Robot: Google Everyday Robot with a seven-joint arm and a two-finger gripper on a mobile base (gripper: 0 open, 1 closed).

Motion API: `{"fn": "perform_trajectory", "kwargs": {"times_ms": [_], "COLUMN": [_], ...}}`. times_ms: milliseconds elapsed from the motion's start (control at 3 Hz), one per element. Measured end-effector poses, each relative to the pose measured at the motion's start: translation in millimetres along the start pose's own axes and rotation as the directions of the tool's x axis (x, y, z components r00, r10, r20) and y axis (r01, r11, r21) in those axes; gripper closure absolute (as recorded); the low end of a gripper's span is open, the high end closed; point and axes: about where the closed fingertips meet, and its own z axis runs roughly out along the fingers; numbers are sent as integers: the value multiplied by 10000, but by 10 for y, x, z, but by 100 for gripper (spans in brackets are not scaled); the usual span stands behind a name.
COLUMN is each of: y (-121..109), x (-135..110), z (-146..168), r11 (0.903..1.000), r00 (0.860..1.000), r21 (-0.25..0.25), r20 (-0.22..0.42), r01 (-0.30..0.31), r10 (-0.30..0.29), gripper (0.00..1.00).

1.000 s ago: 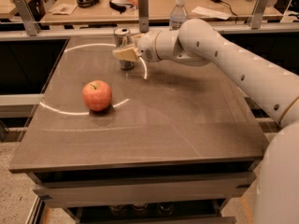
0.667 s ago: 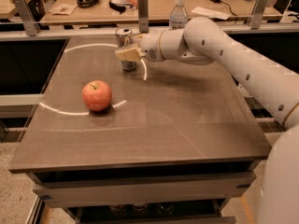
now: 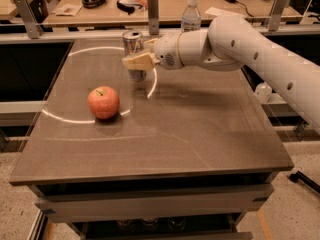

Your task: Move redbull can near apple

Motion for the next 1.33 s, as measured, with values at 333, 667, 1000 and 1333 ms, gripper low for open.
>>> {"fn": "perform_trajectory", "kwargs": {"times_ms": [333,667,1000,1333], "y": [281,488,633,752], "x": [26,153,255,278], "z": [-188,-340,-413,-445], "r11": [9994,9982,9966,9940], "r00": [9996,9986,9971,9947], "r21": [-233,-319,-391,-399], "r20": [-85,-172,-225,-177], "r01": [-267,-512,-731,-1018], "r10": [265,506,723,1012], "gripper": [100,100,100,100]}}
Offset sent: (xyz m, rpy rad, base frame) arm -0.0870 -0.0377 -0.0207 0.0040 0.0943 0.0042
